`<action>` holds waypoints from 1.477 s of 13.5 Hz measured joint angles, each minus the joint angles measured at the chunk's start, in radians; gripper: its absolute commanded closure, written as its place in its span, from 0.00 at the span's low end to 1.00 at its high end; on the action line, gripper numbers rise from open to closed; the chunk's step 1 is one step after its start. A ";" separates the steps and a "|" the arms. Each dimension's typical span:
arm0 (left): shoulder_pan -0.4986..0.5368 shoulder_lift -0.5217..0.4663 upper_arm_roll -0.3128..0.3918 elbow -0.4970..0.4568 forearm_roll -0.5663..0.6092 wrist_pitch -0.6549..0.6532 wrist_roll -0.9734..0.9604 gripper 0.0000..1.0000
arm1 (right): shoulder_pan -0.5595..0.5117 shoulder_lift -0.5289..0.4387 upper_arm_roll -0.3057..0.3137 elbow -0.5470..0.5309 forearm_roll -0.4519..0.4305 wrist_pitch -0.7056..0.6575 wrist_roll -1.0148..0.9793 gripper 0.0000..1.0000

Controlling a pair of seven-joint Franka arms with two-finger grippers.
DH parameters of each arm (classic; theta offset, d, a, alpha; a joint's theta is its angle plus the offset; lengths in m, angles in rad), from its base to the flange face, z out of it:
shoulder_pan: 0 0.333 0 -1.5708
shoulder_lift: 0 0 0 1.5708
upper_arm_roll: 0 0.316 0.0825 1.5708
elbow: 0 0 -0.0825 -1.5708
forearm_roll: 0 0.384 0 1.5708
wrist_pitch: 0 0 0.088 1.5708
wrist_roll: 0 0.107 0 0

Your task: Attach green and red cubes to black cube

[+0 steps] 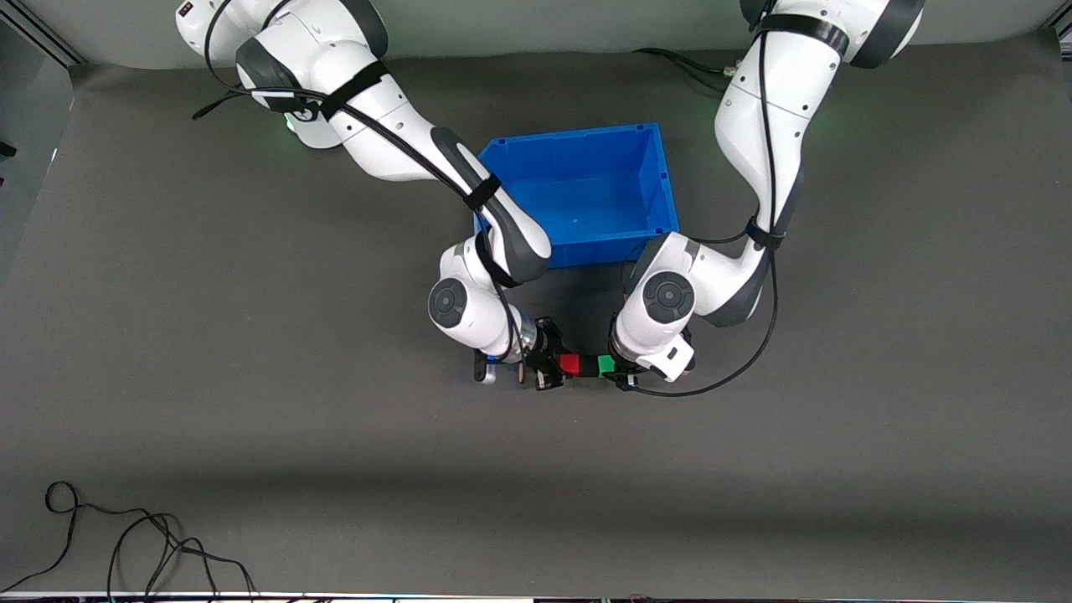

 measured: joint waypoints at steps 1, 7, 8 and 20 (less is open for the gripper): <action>-0.001 0.000 0.000 0.001 0.005 0.000 0.000 0.00 | 0.000 0.000 0.000 0.000 0.000 0.000 0.001 0.00; -0.017 -0.004 0.020 0.042 0.036 0.000 0.007 0.00 | -0.008 -0.010 -0.021 0.019 0.000 0.002 0.002 0.00; -0.008 -0.015 0.030 0.055 0.043 -0.019 0.032 0.00 | -0.014 -0.022 -0.038 0.017 -0.003 -0.004 0.002 0.00; 0.309 -0.350 0.061 0.053 0.069 -0.597 0.873 0.00 | -0.038 -0.373 -0.435 -0.016 -0.293 -0.734 -0.526 0.00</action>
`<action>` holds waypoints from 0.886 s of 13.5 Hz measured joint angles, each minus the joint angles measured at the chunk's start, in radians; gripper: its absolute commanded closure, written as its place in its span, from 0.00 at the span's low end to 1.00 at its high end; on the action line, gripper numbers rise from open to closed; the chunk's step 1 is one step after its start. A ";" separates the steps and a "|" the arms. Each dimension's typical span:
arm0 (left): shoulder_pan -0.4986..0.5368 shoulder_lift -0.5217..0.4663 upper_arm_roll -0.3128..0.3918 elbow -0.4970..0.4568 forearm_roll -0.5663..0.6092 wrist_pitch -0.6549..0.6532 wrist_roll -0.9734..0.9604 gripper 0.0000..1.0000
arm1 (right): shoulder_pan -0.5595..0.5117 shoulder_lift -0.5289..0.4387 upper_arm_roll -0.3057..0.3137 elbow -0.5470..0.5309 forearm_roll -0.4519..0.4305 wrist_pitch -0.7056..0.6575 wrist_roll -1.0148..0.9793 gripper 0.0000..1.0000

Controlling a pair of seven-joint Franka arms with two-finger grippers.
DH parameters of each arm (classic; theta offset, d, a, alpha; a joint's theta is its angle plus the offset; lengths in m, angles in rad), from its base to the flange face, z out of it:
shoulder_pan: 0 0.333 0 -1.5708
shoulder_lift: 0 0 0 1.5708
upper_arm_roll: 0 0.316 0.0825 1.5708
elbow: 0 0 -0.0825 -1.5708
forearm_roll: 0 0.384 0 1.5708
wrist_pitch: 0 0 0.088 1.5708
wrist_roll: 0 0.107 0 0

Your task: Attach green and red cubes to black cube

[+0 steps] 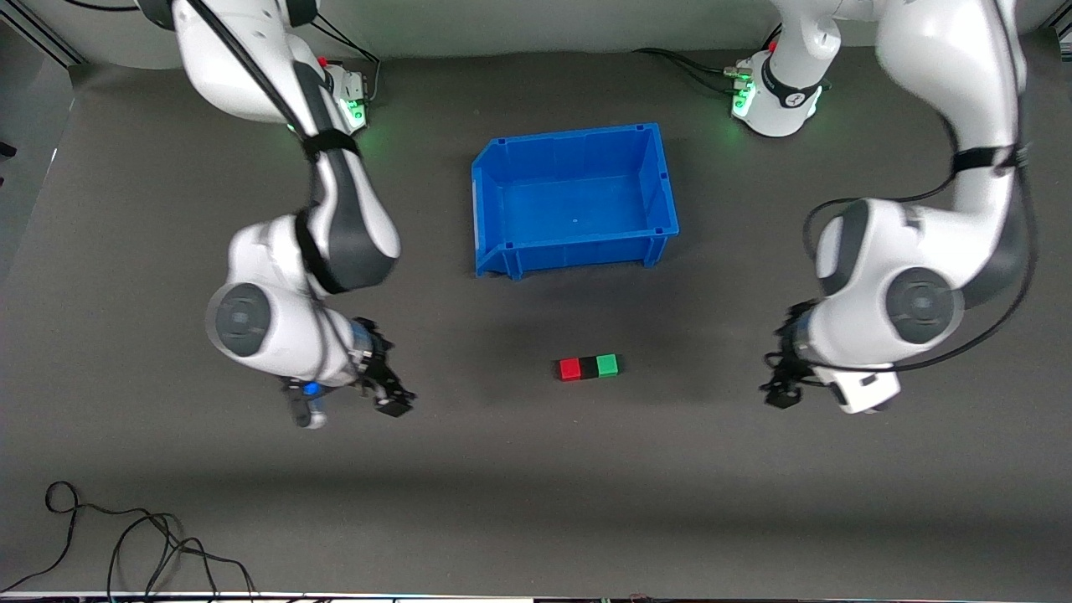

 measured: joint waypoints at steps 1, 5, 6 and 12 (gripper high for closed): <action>0.022 -0.029 0.007 -0.001 0.007 -0.034 0.089 0.00 | 0.000 -0.035 -0.025 -0.014 -0.017 -0.028 -0.071 0.00; 0.114 -0.125 0.013 -0.001 0.016 -0.150 0.385 0.00 | -0.001 -0.186 -0.082 -0.112 -0.102 -0.068 -0.317 0.00; 0.134 -0.143 0.013 -0.001 0.017 -0.172 0.458 0.00 | -0.001 -0.222 -0.084 -0.132 -0.136 -0.079 -0.357 0.00; 0.203 -0.264 0.012 -0.015 0.034 -0.261 0.921 0.00 | -0.149 -0.448 0.021 -0.233 -0.300 -0.109 -0.632 0.00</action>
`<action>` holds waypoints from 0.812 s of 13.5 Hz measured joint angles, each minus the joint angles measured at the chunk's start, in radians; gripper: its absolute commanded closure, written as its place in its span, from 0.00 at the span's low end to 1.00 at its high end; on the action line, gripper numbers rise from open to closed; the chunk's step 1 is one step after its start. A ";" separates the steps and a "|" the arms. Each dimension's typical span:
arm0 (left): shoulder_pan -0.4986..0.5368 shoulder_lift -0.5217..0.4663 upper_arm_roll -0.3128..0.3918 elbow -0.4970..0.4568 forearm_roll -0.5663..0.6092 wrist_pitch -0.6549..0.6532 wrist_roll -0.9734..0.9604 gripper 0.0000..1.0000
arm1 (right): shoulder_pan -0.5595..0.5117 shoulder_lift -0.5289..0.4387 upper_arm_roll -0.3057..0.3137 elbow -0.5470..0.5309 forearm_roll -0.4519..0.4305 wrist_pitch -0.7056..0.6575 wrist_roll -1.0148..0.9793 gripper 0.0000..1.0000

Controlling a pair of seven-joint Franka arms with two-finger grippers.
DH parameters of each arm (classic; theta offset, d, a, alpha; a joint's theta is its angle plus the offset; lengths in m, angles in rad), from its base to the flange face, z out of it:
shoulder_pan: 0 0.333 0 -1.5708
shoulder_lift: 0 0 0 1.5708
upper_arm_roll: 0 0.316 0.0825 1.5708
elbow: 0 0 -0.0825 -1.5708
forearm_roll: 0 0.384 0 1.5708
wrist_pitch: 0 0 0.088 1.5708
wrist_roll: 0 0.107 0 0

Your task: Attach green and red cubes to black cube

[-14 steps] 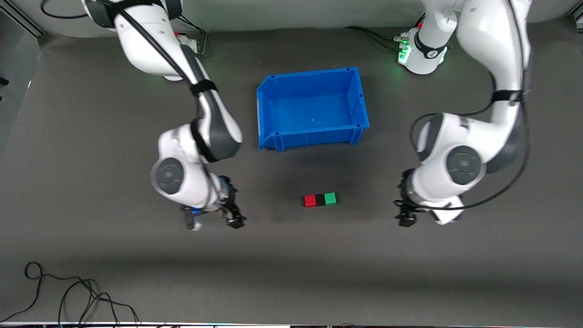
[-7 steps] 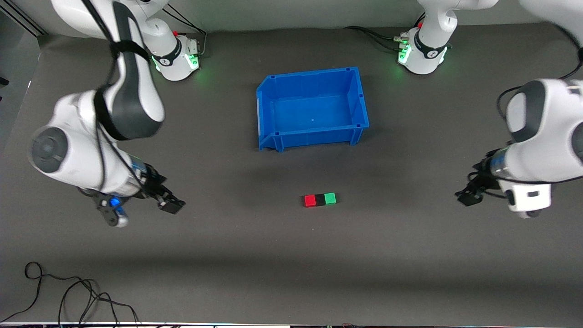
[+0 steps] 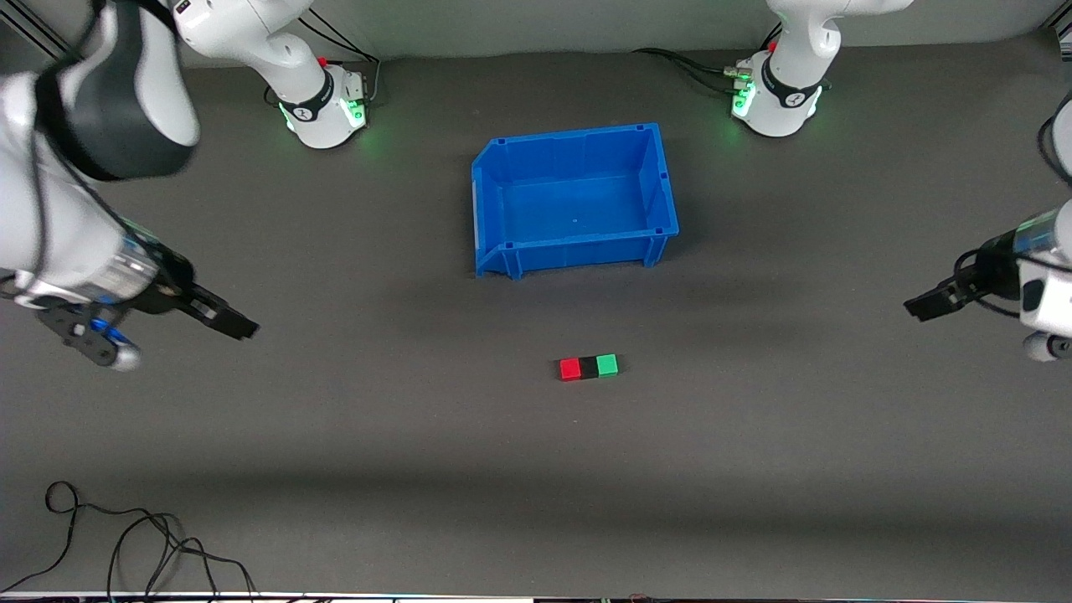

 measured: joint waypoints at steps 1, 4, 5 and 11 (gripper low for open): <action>0.000 -0.022 -0.001 -0.008 0.000 0.001 0.070 0.00 | -0.054 -0.032 0.034 -0.016 -0.020 -0.001 -0.062 0.00; 0.000 -0.082 -0.008 -0.026 0.001 -0.003 0.221 0.00 | -0.186 -0.090 0.109 -0.037 -0.047 -0.019 -0.235 0.00; 0.000 -0.098 -0.015 -0.029 0.002 -0.003 0.258 0.00 | -0.250 -0.100 0.158 -0.038 -0.048 -0.021 -0.280 0.00; 0.007 -0.136 -0.069 -0.041 0.044 -0.014 0.429 0.00 | -0.529 -0.126 0.428 -0.038 -0.079 -0.043 -0.407 0.00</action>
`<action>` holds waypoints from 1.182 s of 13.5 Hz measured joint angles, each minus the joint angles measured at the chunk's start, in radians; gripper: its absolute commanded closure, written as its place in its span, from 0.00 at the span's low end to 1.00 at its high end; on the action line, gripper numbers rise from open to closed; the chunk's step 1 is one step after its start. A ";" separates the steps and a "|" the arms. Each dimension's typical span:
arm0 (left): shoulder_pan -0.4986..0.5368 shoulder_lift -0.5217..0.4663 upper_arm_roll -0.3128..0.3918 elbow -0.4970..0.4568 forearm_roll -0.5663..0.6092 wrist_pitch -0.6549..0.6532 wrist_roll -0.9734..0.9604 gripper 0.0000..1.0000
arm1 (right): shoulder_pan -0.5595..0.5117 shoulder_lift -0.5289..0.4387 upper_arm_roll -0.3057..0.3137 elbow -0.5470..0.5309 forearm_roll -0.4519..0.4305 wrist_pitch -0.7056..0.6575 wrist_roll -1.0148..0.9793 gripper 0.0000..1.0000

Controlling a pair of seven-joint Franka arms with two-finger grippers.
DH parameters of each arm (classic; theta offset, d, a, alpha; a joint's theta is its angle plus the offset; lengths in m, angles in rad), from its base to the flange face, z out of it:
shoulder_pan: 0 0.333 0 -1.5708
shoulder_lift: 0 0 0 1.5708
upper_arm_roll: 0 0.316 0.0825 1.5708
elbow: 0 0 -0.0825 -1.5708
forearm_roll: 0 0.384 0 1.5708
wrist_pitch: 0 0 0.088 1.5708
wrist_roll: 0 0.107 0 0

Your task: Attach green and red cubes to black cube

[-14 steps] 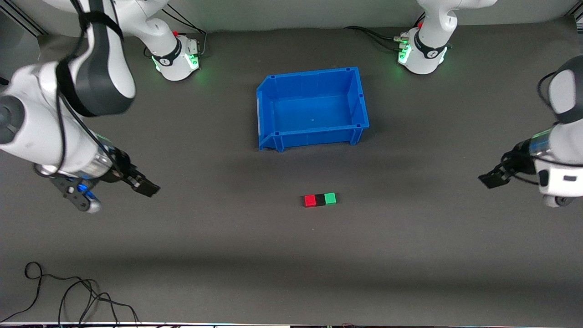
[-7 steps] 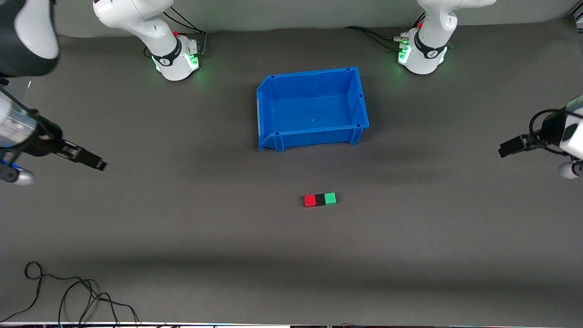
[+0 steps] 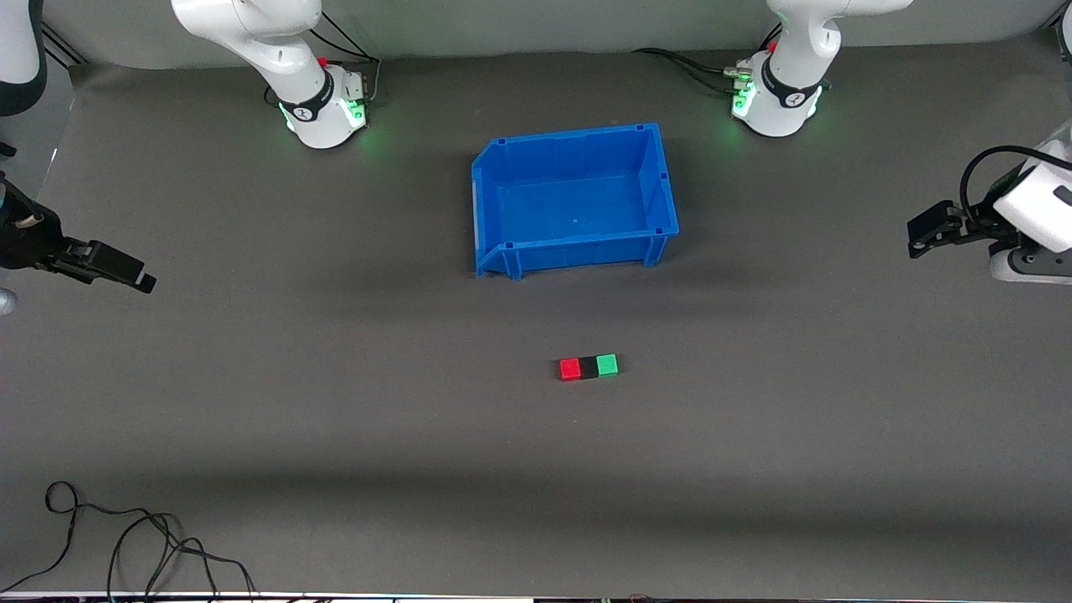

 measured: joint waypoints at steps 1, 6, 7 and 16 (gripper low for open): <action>0.007 -0.004 0.000 0.000 0.000 -0.003 0.014 0.00 | 0.001 -0.005 0.008 0.006 -0.023 -0.027 -0.005 0.00; 0.018 -0.006 0.000 -0.002 -0.001 -0.004 0.027 0.01 | 0.007 -0.020 0.017 0.034 -0.056 -0.118 -0.110 0.00; 0.018 -0.006 0.000 -0.002 -0.004 -0.004 0.027 0.00 | 0.007 -0.020 0.016 0.034 -0.056 -0.118 -0.119 0.00; 0.031 -0.006 0.002 -0.008 -0.030 -0.004 0.024 0.01 | 0.007 -0.021 0.016 0.035 -0.057 -0.150 -0.124 0.00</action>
